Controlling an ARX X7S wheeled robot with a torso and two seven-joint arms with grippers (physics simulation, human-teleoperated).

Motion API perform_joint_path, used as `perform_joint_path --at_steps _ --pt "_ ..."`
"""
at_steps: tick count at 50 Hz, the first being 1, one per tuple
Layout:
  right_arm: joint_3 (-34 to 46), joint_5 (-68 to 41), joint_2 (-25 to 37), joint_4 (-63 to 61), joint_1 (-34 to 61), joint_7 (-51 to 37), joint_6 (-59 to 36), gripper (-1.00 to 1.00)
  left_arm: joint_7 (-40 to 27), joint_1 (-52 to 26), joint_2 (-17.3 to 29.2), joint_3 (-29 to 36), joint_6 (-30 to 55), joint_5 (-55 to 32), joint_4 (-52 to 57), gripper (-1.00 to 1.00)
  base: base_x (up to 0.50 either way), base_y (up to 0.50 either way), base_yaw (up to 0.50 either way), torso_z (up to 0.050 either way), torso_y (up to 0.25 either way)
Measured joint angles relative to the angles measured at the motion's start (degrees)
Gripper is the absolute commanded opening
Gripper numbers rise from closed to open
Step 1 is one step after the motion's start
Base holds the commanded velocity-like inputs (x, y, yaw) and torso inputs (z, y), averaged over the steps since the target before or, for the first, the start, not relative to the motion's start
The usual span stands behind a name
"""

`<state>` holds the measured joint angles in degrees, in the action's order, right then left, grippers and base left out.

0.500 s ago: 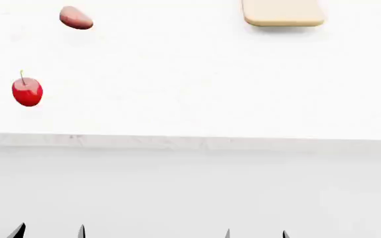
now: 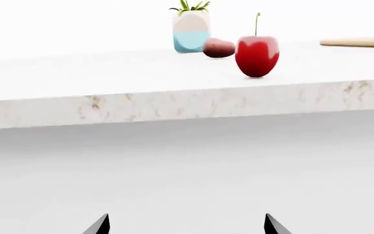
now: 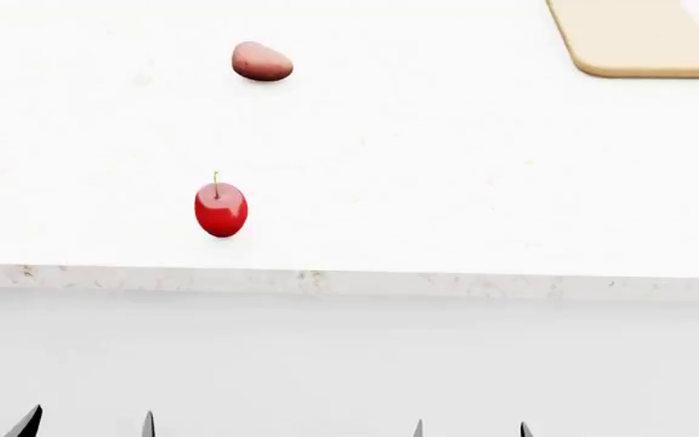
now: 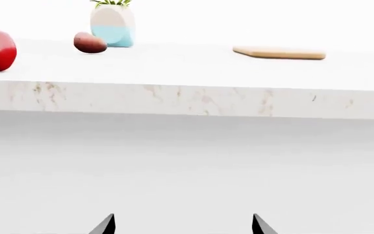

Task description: Place the cherry and the sweet potato on separate cutting boards.

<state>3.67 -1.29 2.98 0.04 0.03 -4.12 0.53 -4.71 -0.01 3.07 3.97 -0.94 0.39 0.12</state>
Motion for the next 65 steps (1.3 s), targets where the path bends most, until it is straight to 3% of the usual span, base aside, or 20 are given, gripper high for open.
perform_joint_path --at_steps 8,48,54,65 --pt "0.9 -0.4 0.8 -0.2 0.0 -1.0 0.1 1.0 -1.3 0.0 1.0 0.9 -0.6 0.4 -0.1 1.0 0.0 0.0 0.0 0.0 0.0" --pt "4.2 -2.7 3.4 -0.5 0.6 -3.9 -1.2 1.0 -4.0 -0.1 4.0 4.3 -2.4 -0.8 -0.5 1.0 0.0 0.0 0.0 0.046 0.0" --pt "3.7 -4.7 4.6 -5.5 3.8 -3.8 -8.1 1.0 -3.4 -1.2 5.0 3.9 5.0 -3.6 5.8 1.0 0.0 0.0 0.0 0.0 0.0" --pt "0.9 -10.9 9.8 -21.6 17.1 -2.6 -32.2 1.0 -1.4 -13.2 8.3 1.0 33.5 -13.8 25.0 1.0 0.0 0.0 0.0 0.0 0.0"
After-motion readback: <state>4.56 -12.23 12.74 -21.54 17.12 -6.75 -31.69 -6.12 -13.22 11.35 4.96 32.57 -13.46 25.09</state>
